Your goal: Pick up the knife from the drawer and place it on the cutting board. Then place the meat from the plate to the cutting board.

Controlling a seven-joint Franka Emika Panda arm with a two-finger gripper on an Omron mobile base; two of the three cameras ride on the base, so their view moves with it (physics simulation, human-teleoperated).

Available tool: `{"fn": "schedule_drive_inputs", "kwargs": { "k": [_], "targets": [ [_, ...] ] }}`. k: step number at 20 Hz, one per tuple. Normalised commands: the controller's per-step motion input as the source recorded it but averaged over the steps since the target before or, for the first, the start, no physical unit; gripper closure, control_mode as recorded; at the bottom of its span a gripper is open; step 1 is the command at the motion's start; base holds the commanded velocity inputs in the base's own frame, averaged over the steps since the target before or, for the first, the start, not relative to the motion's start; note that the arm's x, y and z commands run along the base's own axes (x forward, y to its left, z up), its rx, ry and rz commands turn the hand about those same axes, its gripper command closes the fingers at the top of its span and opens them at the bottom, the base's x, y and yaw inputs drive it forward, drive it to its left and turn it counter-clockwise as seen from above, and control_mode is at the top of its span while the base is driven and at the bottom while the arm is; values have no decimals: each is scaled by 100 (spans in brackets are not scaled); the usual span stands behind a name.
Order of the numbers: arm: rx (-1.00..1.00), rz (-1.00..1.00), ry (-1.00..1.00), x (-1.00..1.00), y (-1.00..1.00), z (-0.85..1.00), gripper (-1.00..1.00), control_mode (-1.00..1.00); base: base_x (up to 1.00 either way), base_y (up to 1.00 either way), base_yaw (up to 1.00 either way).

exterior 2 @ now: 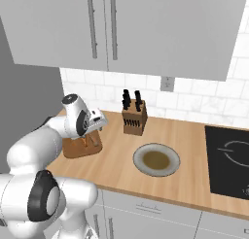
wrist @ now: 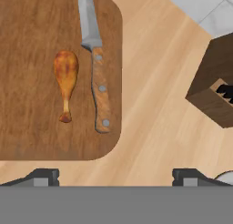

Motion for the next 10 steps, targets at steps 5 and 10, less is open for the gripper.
{"fn": "schedule_drive_inputs", "kwargs": {
  "k": [5, 10],
  "targets": [
    [21, -5, -6, -33, -100, 15, -100, -100, 0, 0, 0],
    [15, -6, -9, -32, -100, 6, -100, -100, 0, 0, 0]
  ]
}}
